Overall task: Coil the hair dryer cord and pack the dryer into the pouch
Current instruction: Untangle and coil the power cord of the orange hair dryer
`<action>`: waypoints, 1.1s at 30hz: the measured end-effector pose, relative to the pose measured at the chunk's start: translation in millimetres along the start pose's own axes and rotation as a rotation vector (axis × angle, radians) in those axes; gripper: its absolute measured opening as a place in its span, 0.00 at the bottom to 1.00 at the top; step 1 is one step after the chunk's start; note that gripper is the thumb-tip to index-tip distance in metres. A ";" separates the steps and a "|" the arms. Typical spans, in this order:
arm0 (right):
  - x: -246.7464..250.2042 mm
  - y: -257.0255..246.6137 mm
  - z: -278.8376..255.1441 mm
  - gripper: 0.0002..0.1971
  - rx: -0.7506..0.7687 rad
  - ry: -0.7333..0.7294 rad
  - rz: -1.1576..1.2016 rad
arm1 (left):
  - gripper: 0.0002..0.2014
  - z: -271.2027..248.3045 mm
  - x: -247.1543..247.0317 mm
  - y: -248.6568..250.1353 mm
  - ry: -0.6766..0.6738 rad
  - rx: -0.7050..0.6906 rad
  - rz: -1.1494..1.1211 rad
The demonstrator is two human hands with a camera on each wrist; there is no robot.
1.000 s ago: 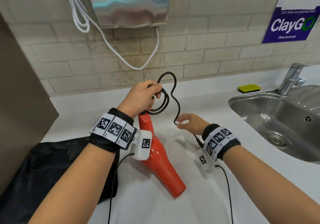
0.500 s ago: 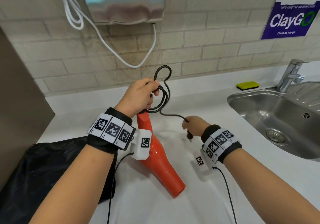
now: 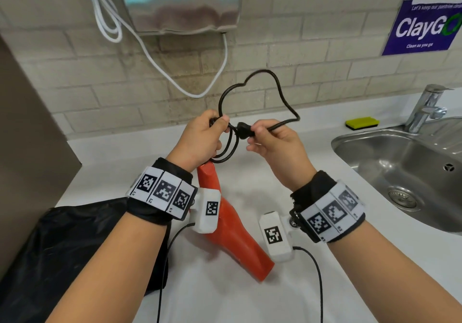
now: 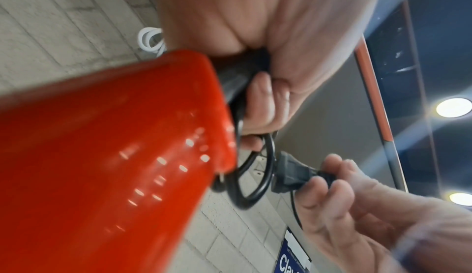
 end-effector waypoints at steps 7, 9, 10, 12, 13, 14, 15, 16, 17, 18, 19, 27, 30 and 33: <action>3.0 2.1 -3.3 0.08 0.103 -0.025 0.114 | 0.08 -1.1 4.1 -0.3 0.058 0.021 -0.003; -1.4 1.5 -3.5 0.04 0.113 -0.082 0.109 | 0.08 -0.3 3.3 0.3 0.047 0.025 -0.008; -3.5 3.4 -2.7 0.04 0.116 -0.106 0.065 | 0.07 -0.1 2.0 0.8 0.031 0.027 -0.018; -7.1 9.6 -1.4 0.07 0.141 -0.129 -0.094 | 0.07 -1.5 -2.1 3.1 -0.013 0.024 -0.045; -8.5 12.1 -1.0 0.09 0.164 -0.124 -0.181 | 0.08 -2.5 -4.2 4.6 -0.032 0.017 -0.052; -8.9 13.7 -0.3 0.10 0.188 -0.111 -0.258 | 0.08 -3.7 -5.8 6.3 -0.043 0.008 -0.058; -8.8 14.8 0.5 0.12 0.203 -0.094 -0.323 | 0.08 -5.0 -6.9 7.8 -0.049 0.004 -0.067; -8.8 14.5 1.2 0.15 0.215 -0.068 -0.381 | 0.08 -6.3 -7.3 9.3 -0.056 0.004 -0.082; -8.1 14.9 2.4 0.17 0.227 -0.036 -0.427 | 0.08 -7.4 -7.8 10.6 -0.071 0.007 -0.104; -7.4 14.7 3.4 0.18 0.250 -0.003 -0.469 | 0.08 -8.2 -7.8 11.4 -0.090 0.011 -0.127; -8.4 14.1 4.1 0.18 0.286 0.023 -0.515 | 0.08 -9.0 -8.0 12.0 -0.109 0.013 -0.148; -30.8 26.4 23.6 0.13 0.228 -0.069 -0.625 | 0.06 -18.5 -5.5 20.2 -0.128 -0.118 -0.145; -28.1 33.4 22.3 0.09 0.053 -0.173 -0.592 | 0.05 -16.2 -1.6 12.2 -0.097 -0.043 -0.204; -12.7 44.0 9.0 0.03 -0.013 -0.347 -0.657 | 0.13 -11.9 3.0 3.8 -0.042 0.044 -0.260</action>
Point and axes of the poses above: each hand's wrist, its own z-axis towards the middle knuckle, its own x-axis out of the back of the hand, y = z × x, the point moved 5 cm from there along z, towards the middle knuckle, and after that the axes turned 14 degrees about z, right-handed, at the moved point
